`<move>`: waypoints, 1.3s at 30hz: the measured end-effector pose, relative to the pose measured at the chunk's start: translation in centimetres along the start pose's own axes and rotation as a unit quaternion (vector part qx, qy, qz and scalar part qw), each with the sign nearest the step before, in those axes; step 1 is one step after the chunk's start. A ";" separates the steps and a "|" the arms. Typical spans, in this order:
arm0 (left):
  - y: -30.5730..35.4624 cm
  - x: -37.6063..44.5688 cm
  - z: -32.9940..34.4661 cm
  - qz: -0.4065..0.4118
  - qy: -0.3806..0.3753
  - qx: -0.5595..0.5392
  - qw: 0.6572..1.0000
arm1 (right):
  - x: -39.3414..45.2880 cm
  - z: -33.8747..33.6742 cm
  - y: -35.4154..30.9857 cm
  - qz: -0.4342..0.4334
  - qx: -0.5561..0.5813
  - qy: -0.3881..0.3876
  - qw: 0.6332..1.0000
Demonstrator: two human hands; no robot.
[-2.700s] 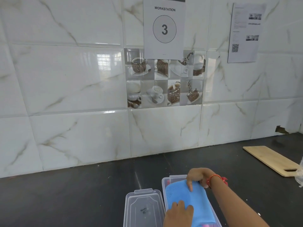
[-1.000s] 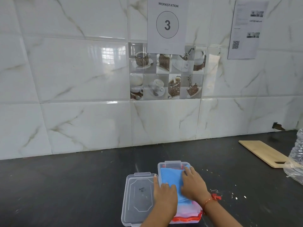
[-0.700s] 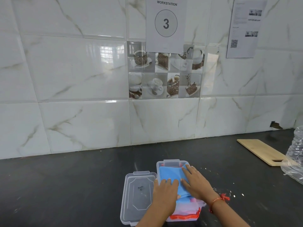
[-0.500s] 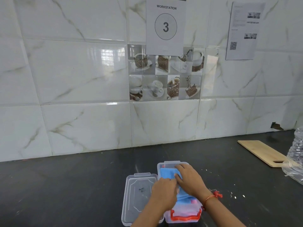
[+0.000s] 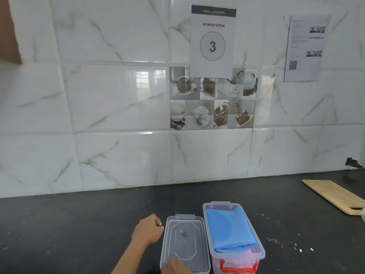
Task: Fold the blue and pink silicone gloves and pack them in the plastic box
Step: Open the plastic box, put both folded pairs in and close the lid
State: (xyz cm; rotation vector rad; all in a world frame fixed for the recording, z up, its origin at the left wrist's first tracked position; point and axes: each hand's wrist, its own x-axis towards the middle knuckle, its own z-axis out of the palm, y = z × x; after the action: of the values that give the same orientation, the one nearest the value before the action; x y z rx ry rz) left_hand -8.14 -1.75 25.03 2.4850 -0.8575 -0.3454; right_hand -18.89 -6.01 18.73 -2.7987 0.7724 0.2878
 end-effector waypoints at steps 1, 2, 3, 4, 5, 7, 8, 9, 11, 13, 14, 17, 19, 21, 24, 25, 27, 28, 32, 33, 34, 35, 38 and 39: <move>-0.4 -0.3 0.1 -0.007 -0.008 0.000 1.000 | -0.2 0.0 -0.5 0.003 -0.003 0.004 1.000; -0.7 -0.5 0.3 -0.013 -0.016 0.001 1.000 | -0.5 -0.1 -0.7 0.004 -0.006 0.012 1.000; -0.9 -0.6 0.4 -0.016 -0.023 0.003 1.000 | -0.8 -0.3 -0.9 0.004 -0.014 0.020 1.000; -1.1 -0.7 0.5 -0.018 -0.030 0.007 0.999 | -1.0 -0.5 -0.9 0.000 -0.019 0.028 0.999; -1.2 -0.8 0.5 -0.017 -0.034 0.011 0.999 | -1.4 -0.9 -0.9 -0.002 -0.025 0.034 0.999; -1.0 -0.9 0.5 -0.006 -0.035 0.021 0.999 | -1.7 -1.4 -0.8 -0.016 -0.021 0.037 0.999; -0.8 -0.9 0.4 0.004 -0.033 0.028 0.999 | -1.7 -1.5 -0.7 -0.024 -0.025 0.046 0.998; -0.4 -1.0 0.2 0.015 -0.029 0.038 0.999 | -1.9 -1.6 -0.6 -0.031 -0.035 0.062 0.997; 0.4 -1.1 -0.3 0.038 -0.014 0.054 0.998 | -2.3 -1.5 -0.7 -0.046 -0.045 0.113 0.991; 1.2 -1.2 -0.9 0.056 0.000 0.064 0.996 | -2.9 -1.9 -0.9 -0.056 -0.041 0.193 0.979; 1.6 -1.3 -1.1 0.062 0.005 0.068 0.996 | -2.8 -2.0 -0.9 -0.056 -0.028 0.236 0.970; 2.6 -2.0 -1.6 0.079 0.021 0.066 0.994 | -3.5 -3.0 -1.3 -0.059 0.070 0.326 0.941; 3.2 -2.6 -1.8 0.090 0.039 0.030 0.995 | -4.1 -4.7 -1.4 -0.038 0.191 0.336 0.922; 3.8 -3.2 -1.9 0.103 0.066 -0.032 0.992 | -4.7 -6.1 -1.2 0.010 0.293 0.328 0.898; 4.4 -3.6 -2.0 0.123 0.089 -0.078 0.985 | -6.1 -7.1 -0.6 0.043 0.436 0.329 0.837; 4.5 -3.7 -1.9 0.123 0.086 -0.085 0.985 | -6.6 -7.4 -0.4 0.047 0.481 0.331 0.810; 4.8 -3.8 -1.9 0.117 0.076 -0.108 0.984 | -7.3 -7.8 0.1 0.061 0.555 0.346 0.754; 4.9 -3.8 -1.9 0.113 0.073 -0.120 0.984 | -7.5 -8.0 0.5 0.072 0.593 0.354 0.720; 5.7 -3.5 -0.9 0.088 0.032 -0.132 0.987 | -8.7 -8.9 2.8 0.102 0.762 0.343 0.539; 6.2 -3.6 -0.5 0.082 0.020 -0.134 0.987 | -9.1 -9.1 3.5 0.099 0.796 0.338 0.492; 6.7 -3.8 -0.1 0.077 0.006 -0.140 0.987 | -9.6 -9.1 4.2 0.097 0.820 0.335 0.453; 7.2 -3.8 0.4 0.071 -0.010 -0.153 0.986 | -10.0 -9.0 5.0 0.097 0.835 0.335 0.426; 8.9 -4.0 1.9 0.060 -0.062 -0.218 0.972 | -11.0 -8.6 6.9 0.096 0.858 0.336 0.377; 9.5 -4.1 2.3 0.061 -0.079 -0.248 0.964 | -11.2 -8.4 7.6 0.103 0.863 0.335 0.363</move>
State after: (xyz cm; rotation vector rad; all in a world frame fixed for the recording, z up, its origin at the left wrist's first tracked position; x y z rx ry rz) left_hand -17.08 -6.51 28.34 1.9519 -0.8587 -0.6368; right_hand -31.26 -9.16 28.27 -0.5554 0.6859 -1.0859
